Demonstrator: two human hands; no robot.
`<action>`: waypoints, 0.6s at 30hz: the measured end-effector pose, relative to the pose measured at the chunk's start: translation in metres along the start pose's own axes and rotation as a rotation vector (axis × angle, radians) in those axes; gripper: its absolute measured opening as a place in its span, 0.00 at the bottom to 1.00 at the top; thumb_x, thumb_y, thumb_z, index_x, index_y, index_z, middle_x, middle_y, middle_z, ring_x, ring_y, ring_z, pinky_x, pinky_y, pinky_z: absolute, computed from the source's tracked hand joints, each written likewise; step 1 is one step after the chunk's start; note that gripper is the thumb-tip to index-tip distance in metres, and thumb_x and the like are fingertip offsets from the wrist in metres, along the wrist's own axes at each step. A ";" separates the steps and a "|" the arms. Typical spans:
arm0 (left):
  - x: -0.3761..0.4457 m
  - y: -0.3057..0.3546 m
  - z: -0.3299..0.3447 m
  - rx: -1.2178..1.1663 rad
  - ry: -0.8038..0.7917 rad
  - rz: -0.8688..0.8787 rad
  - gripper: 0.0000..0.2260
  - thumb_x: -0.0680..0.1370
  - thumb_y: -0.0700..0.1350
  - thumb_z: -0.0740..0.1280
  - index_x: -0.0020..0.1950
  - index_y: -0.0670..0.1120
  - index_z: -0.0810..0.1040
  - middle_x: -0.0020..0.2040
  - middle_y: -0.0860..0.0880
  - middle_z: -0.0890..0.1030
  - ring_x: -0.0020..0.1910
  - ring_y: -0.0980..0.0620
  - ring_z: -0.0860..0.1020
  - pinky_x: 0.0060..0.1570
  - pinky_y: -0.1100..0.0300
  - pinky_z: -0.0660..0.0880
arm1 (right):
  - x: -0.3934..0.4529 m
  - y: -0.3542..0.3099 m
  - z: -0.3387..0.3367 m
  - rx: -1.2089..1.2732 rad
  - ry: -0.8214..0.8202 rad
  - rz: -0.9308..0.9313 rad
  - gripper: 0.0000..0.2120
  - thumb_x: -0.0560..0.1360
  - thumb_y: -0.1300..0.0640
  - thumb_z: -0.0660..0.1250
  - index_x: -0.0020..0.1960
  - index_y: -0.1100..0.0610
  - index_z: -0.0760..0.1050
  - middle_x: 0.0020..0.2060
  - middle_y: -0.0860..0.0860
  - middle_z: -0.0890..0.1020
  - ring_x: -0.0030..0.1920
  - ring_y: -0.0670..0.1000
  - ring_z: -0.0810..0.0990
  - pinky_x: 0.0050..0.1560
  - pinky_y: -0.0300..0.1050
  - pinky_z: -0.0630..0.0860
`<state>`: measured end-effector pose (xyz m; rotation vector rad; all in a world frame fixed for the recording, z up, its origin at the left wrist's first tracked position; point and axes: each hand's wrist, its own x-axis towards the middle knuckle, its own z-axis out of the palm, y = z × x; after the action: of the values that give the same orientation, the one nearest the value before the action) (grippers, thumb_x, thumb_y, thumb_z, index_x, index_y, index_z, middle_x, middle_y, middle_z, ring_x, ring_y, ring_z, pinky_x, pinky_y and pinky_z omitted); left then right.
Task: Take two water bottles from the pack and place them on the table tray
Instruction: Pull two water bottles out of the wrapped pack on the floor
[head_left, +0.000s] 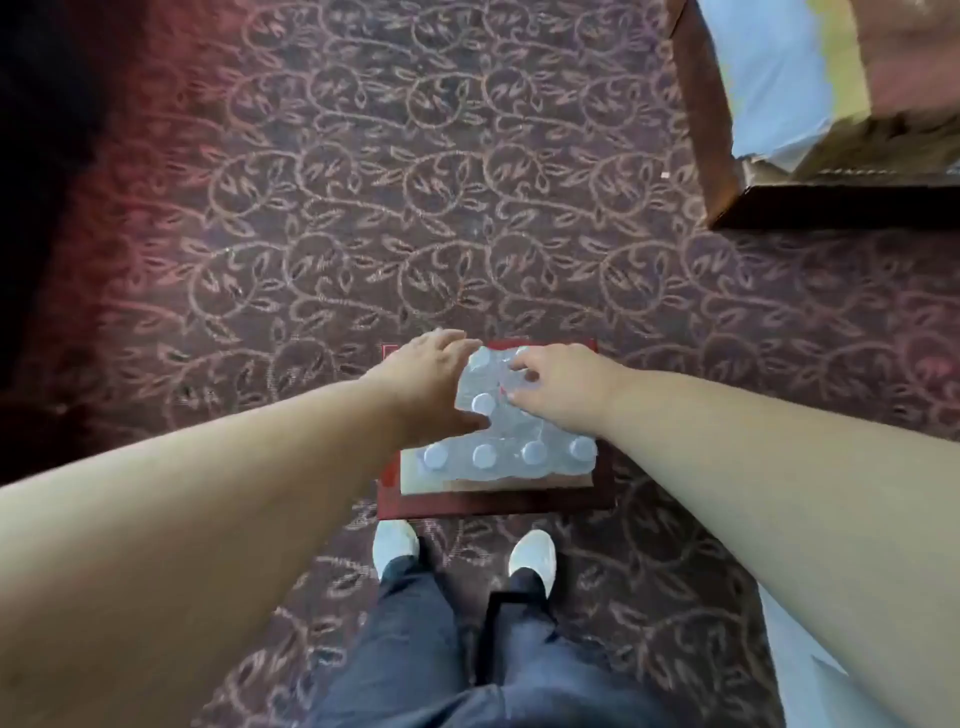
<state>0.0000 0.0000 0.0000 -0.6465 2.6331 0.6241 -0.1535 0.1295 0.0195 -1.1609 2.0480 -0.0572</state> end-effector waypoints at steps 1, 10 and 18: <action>0.013 -0.007 0.011 0.079 -0.041 0.027 0.49 0.69 0.69 0.70 0.82 0.48 0.54 0.82 0.47 0.58 0.80 0.45 0.56 0.76 0.50 0.54 | 0.013 -0.002 0.010 -0.092 -0.031 -0.023 0.27 0.80 0.41 0.62 0.76 0.50 0.70 0.70 0.54 0.77 0.67 0.59 0.74 0.65 0.51 0.72; 0.055 -0.061 0.091 0.286 -0.053 0.223 0.61 0.60 0.84 0.49 0.79 0.48 0.31 0.80 0.51 0.33 0.80 0.48 0.35 0.75 0.48 0.31 | 0.075 -0.005 0.098 -0.411 -0.046 0.071 0.17 0.76 0.37 0.64 0.56 0.49 0.75 0.53 0.49 0.81 0.63 0.56 0.70 0.57 0.58 0.59; 0.060 -0.066 0.094 0.217 -0.042 0.253 0.59 0.61 0.83 0.52 0.75 0.50 0.25 0.77 0.52 0.30 0.75 0.52 0.27 0.69 0.51 0.22 | 0.068 0.002 0.097 -0.376 0.101 0.034 0.22 0.76 0.33 0.62 0.57 0.50 0.79 0.51 0.47 0.84 0.60 0.53 0.74 0.63 0.55 0.58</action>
<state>0.0052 -0.0267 -0.1265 -0.2370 2.7139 0.4053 -0.1124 0.1101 -0.0900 -1.3706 2.2289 0.3039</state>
